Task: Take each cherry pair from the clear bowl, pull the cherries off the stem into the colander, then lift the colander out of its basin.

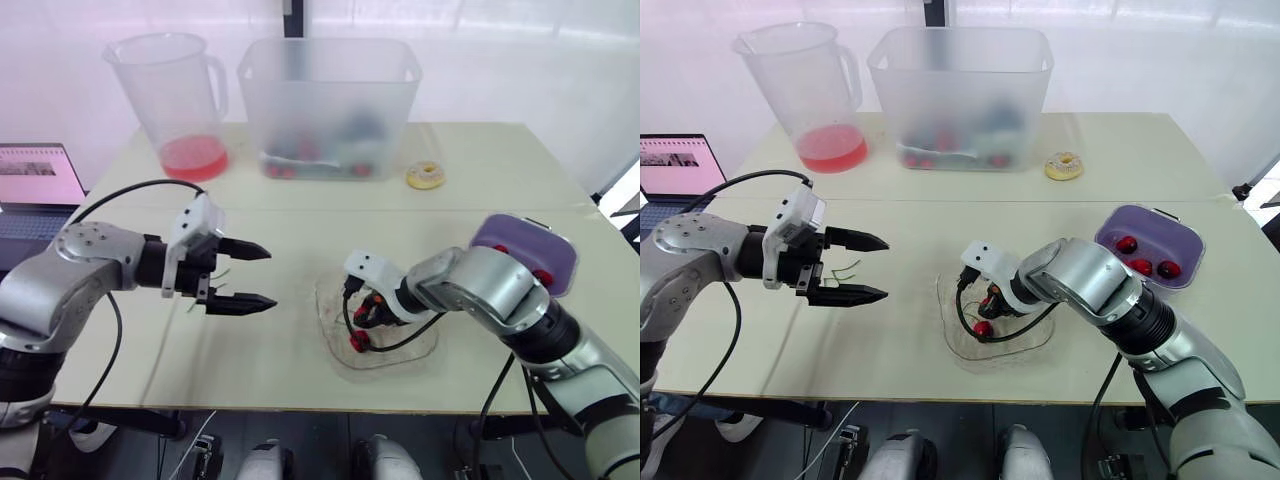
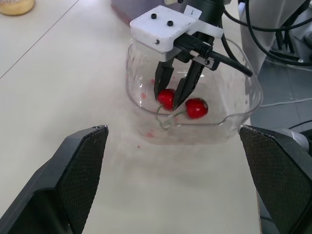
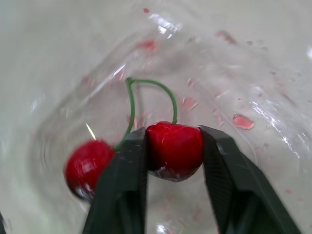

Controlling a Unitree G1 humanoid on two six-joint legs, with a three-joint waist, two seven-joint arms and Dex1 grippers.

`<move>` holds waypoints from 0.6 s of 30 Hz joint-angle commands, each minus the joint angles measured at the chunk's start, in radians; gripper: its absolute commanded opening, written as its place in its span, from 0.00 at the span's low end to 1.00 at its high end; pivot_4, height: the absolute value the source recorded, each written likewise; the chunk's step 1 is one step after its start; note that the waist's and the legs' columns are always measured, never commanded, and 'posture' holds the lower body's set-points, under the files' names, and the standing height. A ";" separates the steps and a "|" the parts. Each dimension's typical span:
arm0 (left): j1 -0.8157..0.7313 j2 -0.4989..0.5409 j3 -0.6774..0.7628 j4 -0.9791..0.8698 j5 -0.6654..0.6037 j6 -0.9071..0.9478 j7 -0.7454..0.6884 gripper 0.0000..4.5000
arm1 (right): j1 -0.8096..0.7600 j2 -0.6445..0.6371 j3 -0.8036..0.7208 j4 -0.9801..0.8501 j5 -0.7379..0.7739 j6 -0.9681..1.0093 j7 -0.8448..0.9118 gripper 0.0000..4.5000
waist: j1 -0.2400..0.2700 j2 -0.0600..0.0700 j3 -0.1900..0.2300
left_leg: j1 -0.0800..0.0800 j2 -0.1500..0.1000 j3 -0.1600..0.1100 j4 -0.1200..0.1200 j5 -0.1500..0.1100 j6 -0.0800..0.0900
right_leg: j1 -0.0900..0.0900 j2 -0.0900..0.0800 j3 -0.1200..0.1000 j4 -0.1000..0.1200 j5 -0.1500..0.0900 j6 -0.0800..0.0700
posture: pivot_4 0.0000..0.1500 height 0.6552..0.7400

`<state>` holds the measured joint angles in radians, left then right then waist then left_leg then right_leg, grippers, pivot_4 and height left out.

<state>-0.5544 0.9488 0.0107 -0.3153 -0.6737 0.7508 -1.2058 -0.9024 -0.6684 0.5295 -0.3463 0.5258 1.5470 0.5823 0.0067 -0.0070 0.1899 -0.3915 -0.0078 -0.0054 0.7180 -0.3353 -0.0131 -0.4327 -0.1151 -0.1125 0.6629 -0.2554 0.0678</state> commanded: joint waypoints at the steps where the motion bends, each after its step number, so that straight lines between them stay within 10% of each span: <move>1: -0.014 -0.006 0.013 0.002 0.000 -0.021 -0.006 1.00 | -0.022 -0.010 -0.040 -0.052 0.022 0.011 0.023 0.35 | 0.000 0.000 0.000 | 0.000 0.000 0.000 0.000 0.000 0.000 | 0.000 0.000 0.000 0.000 0.000 0.000 | 1.00 0.39; 12: -0.054 -0.100 0.076 0.043 -0.088 0.066 0.090 1.00 | -0.124 -0.072 -0.407 -0.144 0.227 0.067 0.180 0.35 | 0.003 0.000 0.000 | 0.000 0.000 0.000 0.000 0.000 0.000 | 0.000 0.000 0.000 0.000 0.000 0.000 | 1.00 0.39; 18: -0.208 -0.256 0.184 0.155 -0.200 0.123 0.273 1.00 | -0.132 0.038 -0.738 -0.043 0.221 -0.218 0.105 0.35 | 0.006 -0.001 0.000 | 0.000 0.000 -0.001 0.001 0.000 0.000 | 0.001 -0.001 0.000 0.001 0.000 0.000 | 1.00 0.39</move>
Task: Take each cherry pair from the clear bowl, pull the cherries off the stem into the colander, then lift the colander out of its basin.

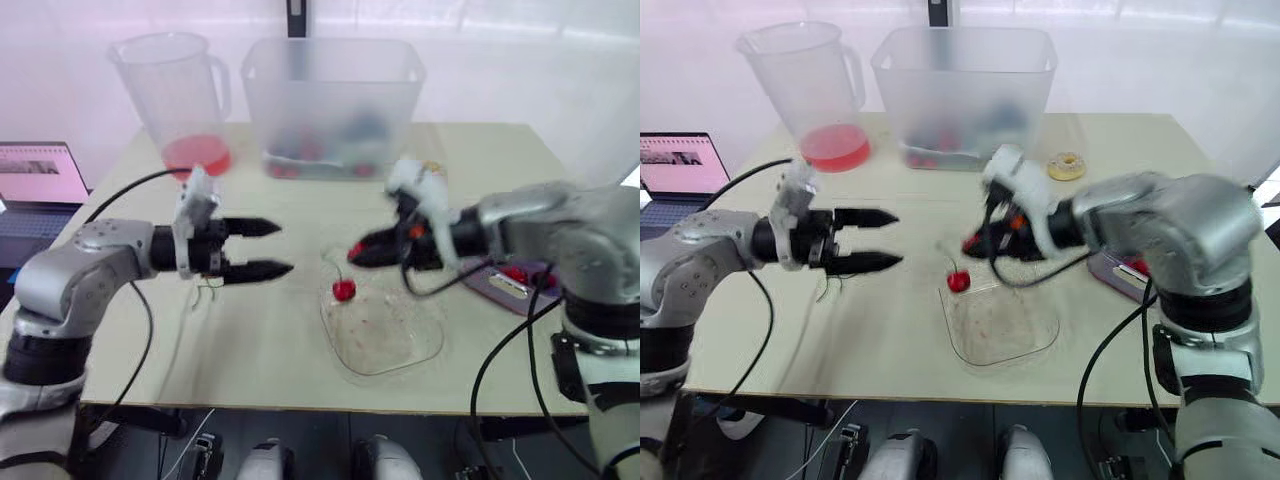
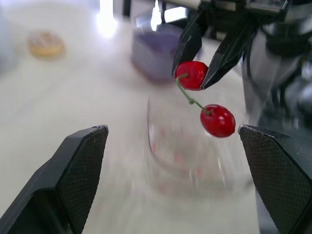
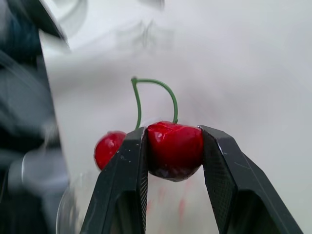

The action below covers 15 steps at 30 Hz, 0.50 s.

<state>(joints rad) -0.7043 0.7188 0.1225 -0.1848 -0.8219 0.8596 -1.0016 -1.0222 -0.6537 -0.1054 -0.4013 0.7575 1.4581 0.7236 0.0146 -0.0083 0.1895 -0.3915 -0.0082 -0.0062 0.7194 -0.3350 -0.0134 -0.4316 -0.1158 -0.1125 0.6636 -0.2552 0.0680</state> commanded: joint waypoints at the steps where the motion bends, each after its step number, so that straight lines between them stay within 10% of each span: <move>1: -0.078 -0.045 0.085 0.035 -0.066 0.019 0.088 1.00 | -0.008 0.034 -0.106 0.015 -0.017 -0.155 -0.051 0.35 | -0.003 0.000 0.000 | 0.000 0.000 0.000 0.000 0.000 0.000 | 0.000 0.000 0.000 0.000 0.000 0.000 | 1.00 0.39; 15: -0.201 -0.365 0.094 0.055 -0.055 -0.087 0.422 1.00 | 0.166 0.217 0.006 0.034 -0.289 -0.652 -0.299 0.35 | -0.007 0.000 0.000 | 0.001 0.000 0.001 -0.001 0.001 -0.001 | 0.000 -0.001 0.000 0.001 0.000 0.000 | 1.00 0.39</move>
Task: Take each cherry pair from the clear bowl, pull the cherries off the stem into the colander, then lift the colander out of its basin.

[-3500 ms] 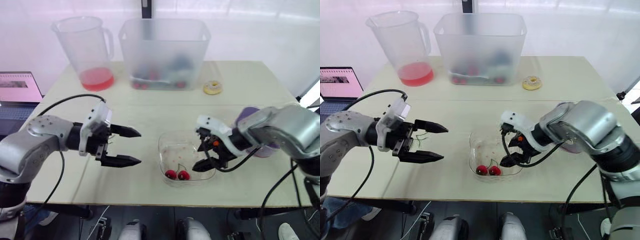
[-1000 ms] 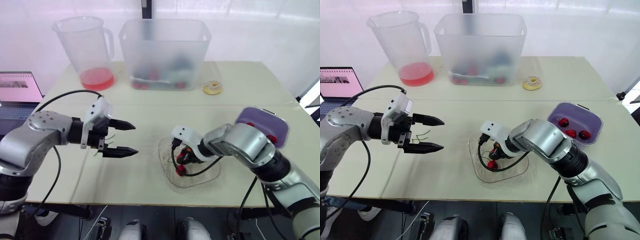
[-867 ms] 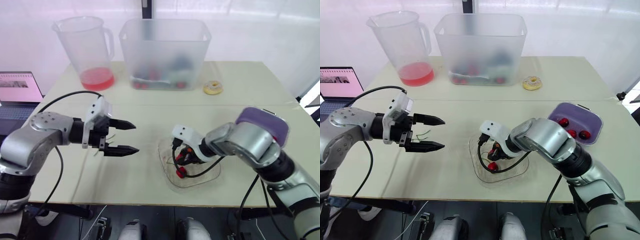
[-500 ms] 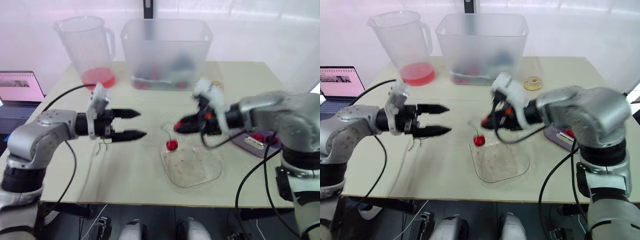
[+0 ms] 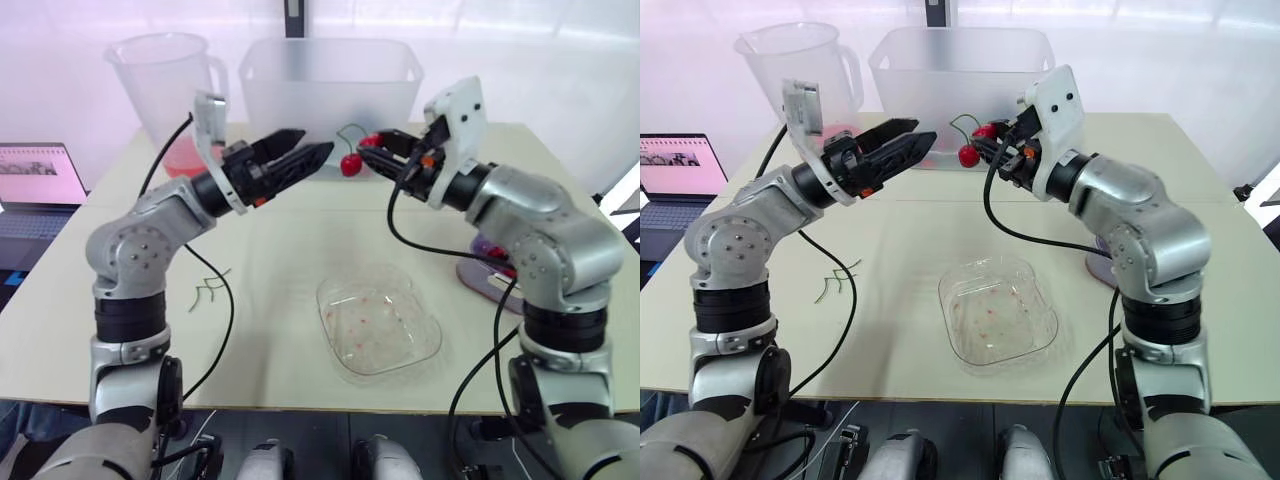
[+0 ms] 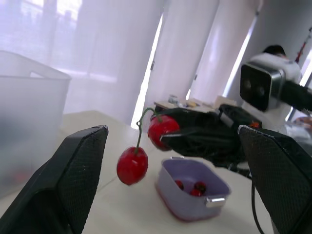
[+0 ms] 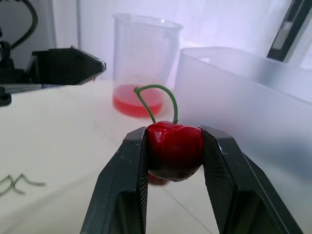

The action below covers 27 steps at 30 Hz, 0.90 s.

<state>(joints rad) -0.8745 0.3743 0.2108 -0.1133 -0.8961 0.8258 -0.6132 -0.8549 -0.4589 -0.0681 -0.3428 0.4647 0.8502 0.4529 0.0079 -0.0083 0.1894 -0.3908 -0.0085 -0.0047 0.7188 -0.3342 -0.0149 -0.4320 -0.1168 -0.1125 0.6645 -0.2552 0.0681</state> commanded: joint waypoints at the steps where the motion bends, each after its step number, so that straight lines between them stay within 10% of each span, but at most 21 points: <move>1: -0.035 -0.034 0.003 -0.010 0.027 -0.063 0.048 1.00 | 0.002 0.030 -0.031 -0.030 0.003 -0.050 -0.035 0.35 | 0.000 0.000 0.000 | 0.000 0.000 0.000 0.000 0.000 0.000 | 0.000 0.000 0.000 0.000 0.000 0.000 | 1.00 0.39; 14: -0.097 -0.173 -0.022 0.088 0.073 -0.148 0.115 1.00 | -0.004 0.083 -0.022 -0.089 0.037 -0.042 -0.085 0.35 | 0.002 0.000 0.000 | 0.000 0.000 0.000 0.000 0.000 0.000 | 0.000 0.000 0.000 0.000 0.000 0.000 | 1.00 0.39; 24: -0.109 -0.210 -0.012 0.100 0.049 -0.150 0.112 0.01 | -0.009 0.087 -0.010 -0.104 0.048 -0.027 -0.097 0.34 | 0.003 0.000 0.000 | 0.000 0.000 0.000 0.000 0.000 0.000 | 0.000 0.000 0.000 0.000 0.000 0.000 | 1.00 0.39; 27: -0.109 -0.208 -0.007 0.095 0.037 -0.146 0.114 0.01 | -0.007 0.085 -0.006 -0.105 0.047 -0.026 -0.096 0.34 | 0.002 0.000 0.000 | 0.000 0.000 0.000 0.000 0.000 0.000 | 0.000 0.000 0.000 0.000 0.000 0.000 | 1.00 0.39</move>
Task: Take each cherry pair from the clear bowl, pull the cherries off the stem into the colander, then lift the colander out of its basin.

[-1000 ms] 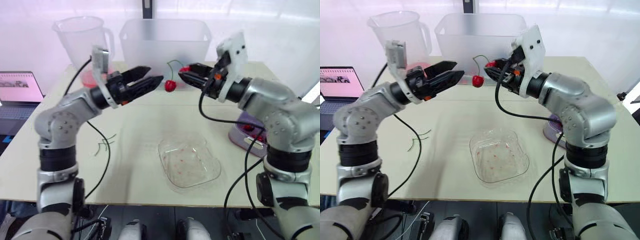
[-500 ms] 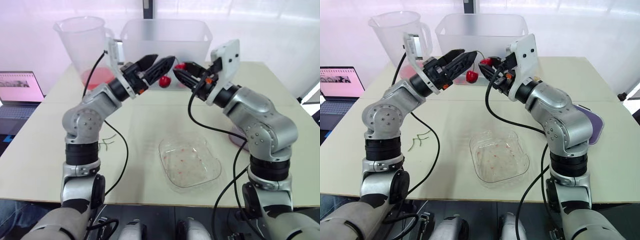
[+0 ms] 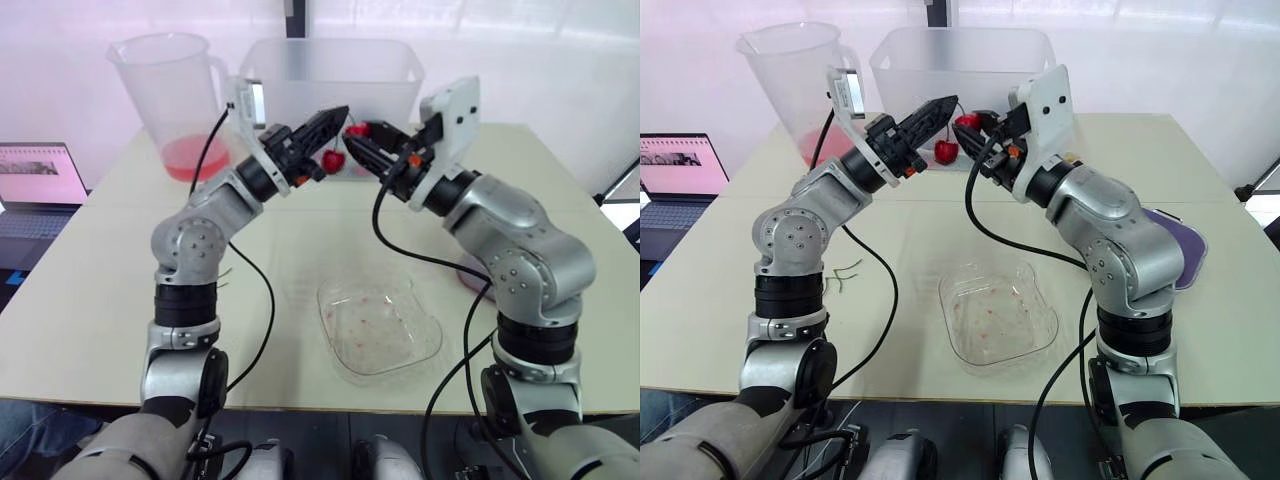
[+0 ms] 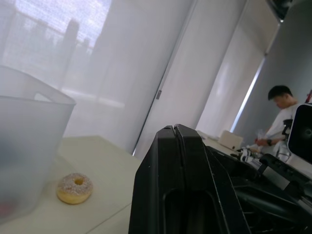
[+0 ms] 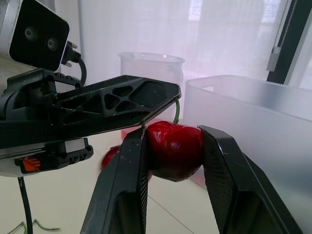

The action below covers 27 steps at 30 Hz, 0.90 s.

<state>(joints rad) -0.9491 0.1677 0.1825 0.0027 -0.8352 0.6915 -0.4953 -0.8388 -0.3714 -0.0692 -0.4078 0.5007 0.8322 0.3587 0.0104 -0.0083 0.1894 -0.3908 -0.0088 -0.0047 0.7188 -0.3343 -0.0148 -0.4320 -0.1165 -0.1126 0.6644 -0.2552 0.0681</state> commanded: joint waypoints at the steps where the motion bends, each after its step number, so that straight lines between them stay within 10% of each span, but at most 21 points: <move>1: -0.035 0.001 0.022 -0.020 -0.026 -0.013 -0.003 0.01 | -0.022 -0.003 -0.003 -0.040 0.011 -0.009 -0.001 0.34 | 0.000 0.000 0.000 | 0.000 0.000 0.000 0.000 0.000 0.000 | 0.000 0.000 0.000 0.000 0.000 0.000 | 1.00 0.39; 9: -0.031 0.009 0.017 -0.025 -0.038 -0.006 -0.008 0.01 | -0.013 -0.009 -0.011 -0.039 0.040 0.008 0.011 0.34 | 0.000 0.000 0.000 | 0.000 0.000 0.000 0.000 0.000 0.000 | 0.000 0.000 0.000 0.000 0.000 0.000 | 1.00 0.39; 15: -0.036 0.026 0.008 -0.021 -0.035 0.000 -0.021 0.00 | 0.019 -0.067 -0.058 -0.075 0.111 0.045 0.060 0.99 | 0.003 0.000 0.000 | 0.000 0.000 0.000 0.000 0.000 0.000 | 0.000 0.000 0.000 0.000 0.000 0.000 | 1.00 0.39; 27: -0.009 0.292 -0.094 -0.033 -0.080 0.175 -0.424 0.00 | 0.126 -0.352 -0.315 0.014 0.635 0.303 0.335 0.99 | -0.004 0.000 0.000 | 0.000 0.001 0.000 -0.001 0.000 0.001 | 0.000 0.002 0.000 -0.001 0.000 0.000 | 1.00 0.39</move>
<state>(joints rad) -0.9508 0.4468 0.0932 -0.0041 -0.8872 0.8517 -0.8570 -0.6941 -0.7155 -0.3495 -0.3880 1.0404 1.1023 0.6696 0.0062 -0.0080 0.1896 -0.3902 -0.0075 -0.0045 0.7175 -0.3346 -0.0141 -0.4318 -0.1147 -0.1128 0.6634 -0.2552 0.0680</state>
